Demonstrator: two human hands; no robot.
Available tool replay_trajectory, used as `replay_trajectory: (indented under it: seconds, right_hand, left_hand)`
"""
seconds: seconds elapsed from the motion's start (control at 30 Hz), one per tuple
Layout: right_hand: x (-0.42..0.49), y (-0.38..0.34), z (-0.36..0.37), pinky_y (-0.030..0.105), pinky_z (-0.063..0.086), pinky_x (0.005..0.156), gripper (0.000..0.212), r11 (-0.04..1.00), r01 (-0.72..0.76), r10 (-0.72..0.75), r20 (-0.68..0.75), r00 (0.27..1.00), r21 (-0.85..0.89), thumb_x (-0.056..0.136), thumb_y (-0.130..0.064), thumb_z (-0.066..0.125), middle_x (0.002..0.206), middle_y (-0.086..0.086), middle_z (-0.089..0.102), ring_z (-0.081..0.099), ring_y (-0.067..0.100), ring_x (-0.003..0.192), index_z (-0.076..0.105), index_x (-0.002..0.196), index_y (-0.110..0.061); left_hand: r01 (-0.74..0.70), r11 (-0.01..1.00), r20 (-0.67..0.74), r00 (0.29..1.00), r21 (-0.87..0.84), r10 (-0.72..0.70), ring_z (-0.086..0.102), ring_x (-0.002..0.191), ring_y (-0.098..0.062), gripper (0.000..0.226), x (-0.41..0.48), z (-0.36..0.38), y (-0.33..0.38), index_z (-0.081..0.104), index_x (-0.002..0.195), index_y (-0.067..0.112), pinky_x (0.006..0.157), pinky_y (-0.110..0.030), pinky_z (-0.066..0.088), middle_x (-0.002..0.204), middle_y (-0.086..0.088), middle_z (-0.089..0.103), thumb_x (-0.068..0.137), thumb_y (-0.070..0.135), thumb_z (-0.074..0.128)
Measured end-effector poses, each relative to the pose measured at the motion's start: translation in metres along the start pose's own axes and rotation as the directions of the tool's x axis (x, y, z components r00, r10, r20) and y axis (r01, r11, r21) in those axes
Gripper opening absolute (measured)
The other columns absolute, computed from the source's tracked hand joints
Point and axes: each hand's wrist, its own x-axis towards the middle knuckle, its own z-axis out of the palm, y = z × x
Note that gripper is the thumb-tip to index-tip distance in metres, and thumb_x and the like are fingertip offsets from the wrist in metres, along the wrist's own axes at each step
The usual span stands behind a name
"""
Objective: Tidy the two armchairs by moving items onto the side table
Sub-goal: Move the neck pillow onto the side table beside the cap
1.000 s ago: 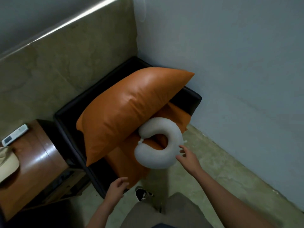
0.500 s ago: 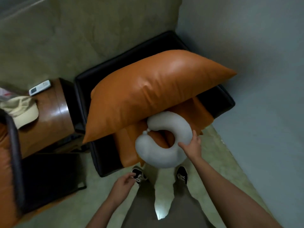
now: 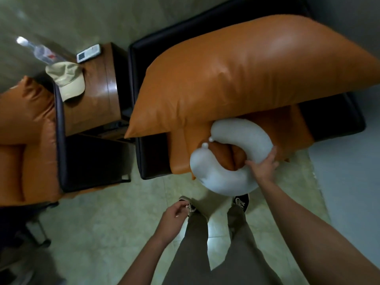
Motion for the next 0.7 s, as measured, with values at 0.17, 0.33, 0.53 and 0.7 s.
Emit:
replay_trajectory:
  seconds: [0.17, 0.33, 0.53, 0.7]
  right_hand:
    - [-0.012, 0.003, -0.009, 0.06, 0.046, 0.1, 0.109, 0.993, 0.101, -0.101, 0.007, 0.995, -0.067, 0.082, -0.04, 0.077, 0.141, 0.024, 0.035, 0.048, 0.051, 0.123, -0.001, 0.157, -0.045]
    - [-0.041, 0.006, -0.018, 0.052, 0.047, 0.094, 0.106, 0.962, 0.218, -0.215, 0.034, 0.976, -0.162, 0.081, -0.047, 0.075, 0.138, 0.023, 0.04, 0.051, 0.048, 0.119, 0.0, 0.156, -0.049]
    - [-0.087, -0.003, -0.015, 0.037, 0.041, 0.079, 0.105, 0.905, 0.38, -0.358, 0.143, 0.923, -0.189, 0.074, -0.053, 0.071, 0.124, 0.008, 0.043, 0.056, 0.038, 0.108, 0.0, 0.151, -0.061]
    - [-0.134, -0.037, 0.007, 0.038, 0.045, 0.079, 0.104, 0.825, 0.534, -0.489, 0.243, 0.838, -0.185, 0.072, -0.052, 0.072, 0.122, 0.002, 0.044, 0.057, 0.03, 0.102, 0.002, 0.149, -0.064]
  left_hand:
    - [-0.021, 1.0, -0.014, 1.0, -0.004, 0.021, 0.062, 0.075, 0.004, 0.02, 0.009, 0.007, 0.005, 0.067, 0.118, 0.026, 0.067, -0.011, 0.047, 0.094, 0.011, 0.067, 0.102, 0.021, 0.057]
    - [-0.026, 0.999, -0.053, 0.998, -0.021, 0.025, 0.06, 0.109, -0.004, 0.034, 0.012, 0.009, 0.012, 0.057, 0.134, 0.026, 0.078, -0.006, 0.046, 0.116, 0.014, 0.061, 0.101, 0.019, 0.057]
    - [-0.095, 0.995, -0.324, 0.942, -0.016, 0.084, 0.04, 0.139, -0.02, 0.053, 0.002, -0.011, 0.014, 0.042, 0.151, 0.017, 0.11, -0.031, 0.033, 0.154, -0.005, 0.041, 0.101, 0.028, 0.056]
    - [-0.175, 0.982, -0.373, 0.918, -0.068, 0.137, 0.039, 0.14, -0.018, 0.053, -0.006, -0.056, -0.006, 0.038, 0.153, 0.022, 0.112, -0.031, 0.032, 0.156, -0.003, 0.038, 0.102, 0.029, 0.055]
